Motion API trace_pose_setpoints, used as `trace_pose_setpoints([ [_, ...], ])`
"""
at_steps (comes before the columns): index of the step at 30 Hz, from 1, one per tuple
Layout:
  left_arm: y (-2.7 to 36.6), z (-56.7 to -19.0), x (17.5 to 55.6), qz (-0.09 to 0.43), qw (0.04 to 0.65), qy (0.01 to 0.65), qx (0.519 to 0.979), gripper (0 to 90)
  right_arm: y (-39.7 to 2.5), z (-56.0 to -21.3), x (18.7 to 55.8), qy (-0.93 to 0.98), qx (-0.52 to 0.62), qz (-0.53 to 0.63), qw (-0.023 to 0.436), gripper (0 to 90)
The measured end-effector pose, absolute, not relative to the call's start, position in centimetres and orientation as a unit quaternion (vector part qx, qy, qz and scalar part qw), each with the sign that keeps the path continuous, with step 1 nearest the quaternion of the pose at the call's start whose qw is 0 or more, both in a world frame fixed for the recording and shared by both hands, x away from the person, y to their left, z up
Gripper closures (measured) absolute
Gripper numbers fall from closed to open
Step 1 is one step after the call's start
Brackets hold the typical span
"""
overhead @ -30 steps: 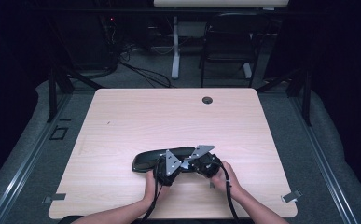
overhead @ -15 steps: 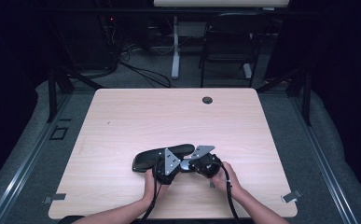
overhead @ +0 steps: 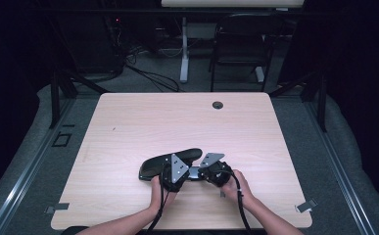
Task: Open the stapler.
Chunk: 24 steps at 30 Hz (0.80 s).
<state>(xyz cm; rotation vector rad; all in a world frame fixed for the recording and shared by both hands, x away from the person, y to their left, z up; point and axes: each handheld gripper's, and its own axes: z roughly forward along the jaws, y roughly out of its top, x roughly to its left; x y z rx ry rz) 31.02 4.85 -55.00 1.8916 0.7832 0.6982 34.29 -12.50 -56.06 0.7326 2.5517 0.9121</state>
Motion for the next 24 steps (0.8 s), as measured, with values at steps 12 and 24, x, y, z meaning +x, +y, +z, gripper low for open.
trace_pose_setpoints([
  [12,5.1,-54.2,31.0,0.287,0.481,0.320,0.764,89.8,-12.6,-56.0,34.3,0.901,0.249,0.314,0.169,90.0],
  [24,5.2,-53.4,30.9,0.278,0.497,0.328,0.754,89.2,-12.5,-56.0,34.3,0.899,0.248,0.318,0.171,90.0],
])
